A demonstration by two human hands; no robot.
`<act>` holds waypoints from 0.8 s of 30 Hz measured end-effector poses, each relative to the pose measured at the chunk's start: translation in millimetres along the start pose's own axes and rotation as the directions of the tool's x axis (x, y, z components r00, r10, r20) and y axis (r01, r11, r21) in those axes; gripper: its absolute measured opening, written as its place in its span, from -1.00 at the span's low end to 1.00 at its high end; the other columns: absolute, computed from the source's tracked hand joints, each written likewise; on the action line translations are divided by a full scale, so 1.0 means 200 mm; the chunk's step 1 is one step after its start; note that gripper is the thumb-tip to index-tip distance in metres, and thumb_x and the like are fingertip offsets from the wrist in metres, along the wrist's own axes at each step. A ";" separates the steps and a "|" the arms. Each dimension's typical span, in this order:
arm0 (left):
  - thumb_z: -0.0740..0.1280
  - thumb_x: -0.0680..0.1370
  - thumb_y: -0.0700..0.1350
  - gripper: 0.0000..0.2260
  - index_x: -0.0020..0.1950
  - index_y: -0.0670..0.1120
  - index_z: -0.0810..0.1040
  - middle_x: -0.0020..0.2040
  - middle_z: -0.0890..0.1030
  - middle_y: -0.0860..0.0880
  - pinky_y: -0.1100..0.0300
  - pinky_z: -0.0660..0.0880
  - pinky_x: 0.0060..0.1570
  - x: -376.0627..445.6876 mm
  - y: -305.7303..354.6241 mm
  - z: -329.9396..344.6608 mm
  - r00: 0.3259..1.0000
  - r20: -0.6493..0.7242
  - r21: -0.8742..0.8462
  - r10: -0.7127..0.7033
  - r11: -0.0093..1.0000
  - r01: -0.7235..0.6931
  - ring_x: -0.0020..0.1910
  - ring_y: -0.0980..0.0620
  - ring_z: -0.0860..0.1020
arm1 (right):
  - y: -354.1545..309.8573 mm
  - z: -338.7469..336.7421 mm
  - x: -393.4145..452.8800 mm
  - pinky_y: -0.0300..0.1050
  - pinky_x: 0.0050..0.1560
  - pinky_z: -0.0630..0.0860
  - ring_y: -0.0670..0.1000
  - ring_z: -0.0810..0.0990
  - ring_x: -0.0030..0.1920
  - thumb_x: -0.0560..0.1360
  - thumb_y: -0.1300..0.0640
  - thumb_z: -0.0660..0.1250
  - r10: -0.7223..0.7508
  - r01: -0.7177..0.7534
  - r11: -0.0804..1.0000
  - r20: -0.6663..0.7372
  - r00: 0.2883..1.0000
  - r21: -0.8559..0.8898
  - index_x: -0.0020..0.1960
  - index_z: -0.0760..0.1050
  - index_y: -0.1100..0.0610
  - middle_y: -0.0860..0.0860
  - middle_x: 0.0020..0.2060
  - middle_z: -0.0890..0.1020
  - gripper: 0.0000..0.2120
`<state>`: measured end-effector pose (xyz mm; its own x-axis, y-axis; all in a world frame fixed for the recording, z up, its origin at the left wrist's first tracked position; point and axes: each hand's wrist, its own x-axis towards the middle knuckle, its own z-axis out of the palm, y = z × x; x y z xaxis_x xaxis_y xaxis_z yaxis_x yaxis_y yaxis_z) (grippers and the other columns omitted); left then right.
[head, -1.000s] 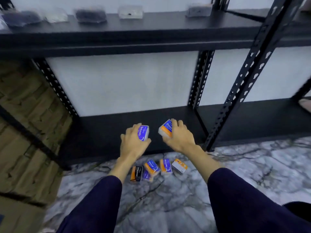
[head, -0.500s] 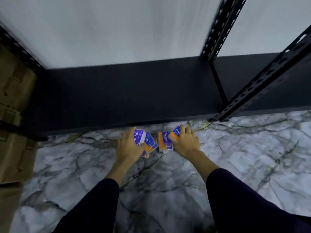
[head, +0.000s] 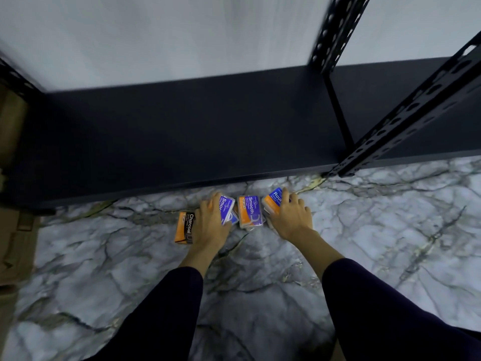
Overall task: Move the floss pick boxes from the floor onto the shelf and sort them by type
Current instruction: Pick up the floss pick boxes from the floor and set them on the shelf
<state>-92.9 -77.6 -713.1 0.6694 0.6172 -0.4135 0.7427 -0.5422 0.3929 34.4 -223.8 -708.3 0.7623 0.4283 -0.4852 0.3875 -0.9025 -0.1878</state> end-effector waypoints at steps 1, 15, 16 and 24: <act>0.43 0.48 0.02 -0.23 0.55 0.02 0.05 0.41 0.26 -0.16 0.00 0.40 0.21 -0.01 0.01 -0.01 1.000 -0.002 0.019 0.004 1.000 -0.004 0.36 -0.15 0.31 | 0.00 -0.01 -0.01 0.09 0.34 0.31 0.20 0.28 0.40 0.54 -0.17 0.23 0.001 -0.001 1.000 0.004 1.000 0.003 0.54 -0.03 0.18 0.19 0.42 0.27 -0.23; 0.19 0.62 0.01 -0.74 0.26 -0.03 0.47 0.20 0.50 -0.06 0.01 0.47 0.02 -0.30 0.45 -0.75 0.935 -0.241 0.137 0.262 0.962 -0.235 0.13 -0.07 0.50 | -0.18 -0.78 -0.41 0.06 0.21 0.37 0.19 0.44 0.25 0.59 -0.03 0.16 -0.188 0.188 0.982 -0.199 0.962 -0.019 0.27 0.43 0.19 0.16 0.20 0.54 -0.63; 0.18 0.62 0.01 -0.76 0.22 -0.03 0.49 0.16 0.52 -0.05 0.02 0.47 0.00 -0.35 0.50 -0.84 0.926 -0.249 0.156 0.285 0.955 -0.252 0.11 -0.07 0.51 | -0.19 -0.87 -0.47 0.05 0.18 0.39 0.19 0.47 0.23 0.58 -0.03 0.17 -0.202 0.205 0.979 -0.213 0.956 -0.009 0.25 0.45 0.19 0.16 0.18 0.56 -0.63; 0.16 0.61 0.01 -0.76 0.15 -0.02 0.56 0.12 0.59 -0.03 0.10 0.42 -0.04 -0.78 0.89 -1.52 0.867 -0.309 0.278 0.391 0.909 -0.310 0.07 -0.09 0.54 | -0.29 -1.60 -1.01 0.03 0.07 0.49 0.21 0.54 0.14 0.59 -0.03 0.17 -0.299 0.305 0.952 -0.348 0.888 -0.040 0.24 0.48 0.16 0.15 0.18 0.54 -0.65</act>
<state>-71.4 -96.4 -328.9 0.8649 0.4996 0.0490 0.4724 -0.8431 0.2568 23.2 -243.3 -325.9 0.7419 0.6660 -0.0774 0.6217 -0.7266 -0.2924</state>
